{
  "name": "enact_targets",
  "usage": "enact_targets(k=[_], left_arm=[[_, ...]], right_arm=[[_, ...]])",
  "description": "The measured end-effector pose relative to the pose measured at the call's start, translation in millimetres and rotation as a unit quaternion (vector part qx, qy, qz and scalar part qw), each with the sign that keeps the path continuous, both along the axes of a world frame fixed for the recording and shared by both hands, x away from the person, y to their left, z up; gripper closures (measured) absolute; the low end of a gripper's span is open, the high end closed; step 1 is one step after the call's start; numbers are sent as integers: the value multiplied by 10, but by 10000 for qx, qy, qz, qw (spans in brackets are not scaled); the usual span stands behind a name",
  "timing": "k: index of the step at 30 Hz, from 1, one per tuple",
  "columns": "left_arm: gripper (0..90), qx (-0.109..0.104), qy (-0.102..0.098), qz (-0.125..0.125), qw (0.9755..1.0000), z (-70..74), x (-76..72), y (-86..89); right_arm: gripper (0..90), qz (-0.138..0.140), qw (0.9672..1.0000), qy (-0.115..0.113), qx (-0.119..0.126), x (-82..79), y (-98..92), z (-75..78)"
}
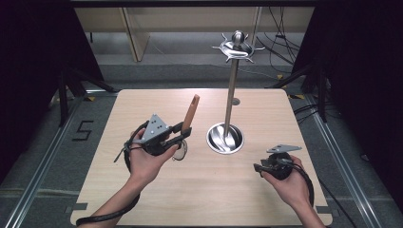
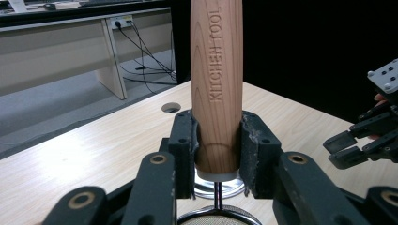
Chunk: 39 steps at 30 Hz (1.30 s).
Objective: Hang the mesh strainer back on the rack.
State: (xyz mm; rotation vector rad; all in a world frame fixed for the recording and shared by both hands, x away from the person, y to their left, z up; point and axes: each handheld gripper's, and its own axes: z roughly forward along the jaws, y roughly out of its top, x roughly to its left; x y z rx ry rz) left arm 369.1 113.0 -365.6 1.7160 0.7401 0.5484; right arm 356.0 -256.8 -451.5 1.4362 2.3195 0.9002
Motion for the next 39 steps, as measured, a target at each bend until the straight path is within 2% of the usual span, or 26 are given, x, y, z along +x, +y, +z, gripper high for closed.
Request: enact_targets(k=[4, 5, 6, 7, 9, 10, 11, 13, 15, 17, 18, 20, 25, 32, 36, 38, 39], left_arm=[[679, -17, -23, -58, 10000, 37, -6, -22], [679, 37, -47, -89, 9999, 52, -4, -21], [679, 20, -79, -89, 9999, 70, -4, -33], [679, -82, -89, -80, 9999, 78, -4, -53], [679, -108, -138, -98, 9998, 96, 1, -66], [679, -174, -167, -119, 9996, 101, 10, -78], [679, -123, -158, -92, 9998, 116, 9, -82], [679, -150, -175, -96, 9997, 131, 18, -103], [679, -98, -294, -100, 9995, 158, 36, -124], [679, -115, -305, -125, 9994, 177, 41, -148], [679, -134, -305, -124, 9994, 182, 41, -158], [679, -140, -330, -128, 9993, 199, 48, -177], [679, -150, -350, -135, 9992, 237, 66, -205], [679, -200, -406, -162, 9988, 304, 83, -261], [679, -213, -449, -158, 9986, 346, 97, -292], [679, -230, -463, -171, 9985, 363, 102, -307], [679, -235, -470, -162, 9985, 370, 104, -315]], right_arm=[[618, -53, 10000, 16, 50, 5, -1, -5], [618, -55, 10000, 23, 50, 7, -1, -4], [618, 44, 9999, -114, 10, 26, -14, -16], [617, 52, 9999, -117, 34, 29, -14, -19], [617, 49, 9999, -115, 21, 28, -16, -20], [617, -41, 10000, 15, 74, 10, -4, -13], [616, -41, 10000, -13, 64, 7, -8, -13], [615, -12, 10000, 5, 47, 7, -14, -11], [615, -19, 10000, -10, 60, 6, -12, -12], [615, -23, 10000, -24, 67, 6, -11, -11], [615, 52, 9999, -123, 11, 17, -24, -25], [615, -23, 10000, 9, 62, 3, -13, -5], [615, -17, 10000, 27, 88, 9, -16, -11], [615, -54, 9999, -18, 91, 3, -10, -3], [615, 27, 10000, -68, 45, 16, -20, -16], [615, -27, 10000, -3, 74, 7, -10, -6], [615, 38, 10000, -63, 51, 14, -19, -17]])
